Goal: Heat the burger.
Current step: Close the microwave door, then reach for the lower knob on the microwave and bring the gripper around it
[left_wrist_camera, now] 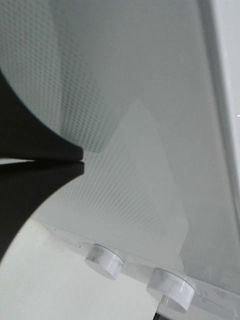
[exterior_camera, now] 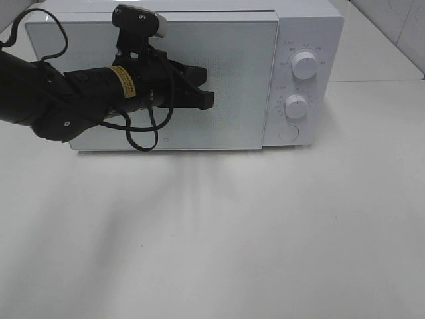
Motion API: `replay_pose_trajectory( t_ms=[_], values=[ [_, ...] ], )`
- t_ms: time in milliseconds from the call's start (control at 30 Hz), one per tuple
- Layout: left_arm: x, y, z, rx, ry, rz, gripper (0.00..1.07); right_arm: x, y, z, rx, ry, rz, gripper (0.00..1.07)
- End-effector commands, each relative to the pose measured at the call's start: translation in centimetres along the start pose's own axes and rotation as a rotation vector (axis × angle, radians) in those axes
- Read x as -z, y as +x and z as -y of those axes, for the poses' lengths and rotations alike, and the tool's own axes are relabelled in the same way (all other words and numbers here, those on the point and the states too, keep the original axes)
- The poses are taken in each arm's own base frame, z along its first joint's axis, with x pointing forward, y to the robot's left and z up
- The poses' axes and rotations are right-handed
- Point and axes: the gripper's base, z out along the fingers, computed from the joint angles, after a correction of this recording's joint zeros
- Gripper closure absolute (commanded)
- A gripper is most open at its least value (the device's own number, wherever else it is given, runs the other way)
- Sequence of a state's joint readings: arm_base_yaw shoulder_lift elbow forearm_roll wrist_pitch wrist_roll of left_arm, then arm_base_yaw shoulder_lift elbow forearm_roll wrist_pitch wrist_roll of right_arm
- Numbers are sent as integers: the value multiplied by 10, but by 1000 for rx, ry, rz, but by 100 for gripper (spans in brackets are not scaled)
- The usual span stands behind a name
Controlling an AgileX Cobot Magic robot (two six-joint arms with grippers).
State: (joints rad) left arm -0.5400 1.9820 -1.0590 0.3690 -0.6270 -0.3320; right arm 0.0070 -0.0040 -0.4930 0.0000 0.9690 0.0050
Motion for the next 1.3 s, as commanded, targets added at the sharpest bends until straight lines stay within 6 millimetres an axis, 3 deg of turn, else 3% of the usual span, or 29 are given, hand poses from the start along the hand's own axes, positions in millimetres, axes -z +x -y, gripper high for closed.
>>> replay_pose_trajectory(
  t_ms=[33,267,567,933,967,1000,1033,1067,1100,1133,1200,1300],
  values=[
    [-8,-13,-14,109,-82,52,107,3,2,0,2,6,36,31],
    [-23,-14,-6,116,-71,46,107,3,2,0,2,6,36,31],
    [-23,-13,-8,150,-89,35,107,3,2,0,2,6,36,31],
    [-3,-35,43,123,-37,-157,96,3,2,0,2,6,36,31],
    [-1,-36,50,114,-32,-177,87,3,2,0,2,6,36,31],
    [6,-40,61,94,-29,-228,70,3,2,0,2,6,36,31],
    [6,-40,61,94,-29,-228,70,3,2,0,2,6,36,31],
    [10,-42,66,86,-28,-245,60,3,2,0,2,6,36,31],
    [16,-45,76,67,-25,-288,36,3,2,0,2,6,36,31],
    [16,-45,76,67,-25,-288,36,3,2,0,2,6,36,31],
    [24,-46,88,48,-26,-352,6,3,2,0,2,6,36,31],
    [31,-48,96,35,-32,-399,5,3,2,0,2,6,36,31]
  ],
)
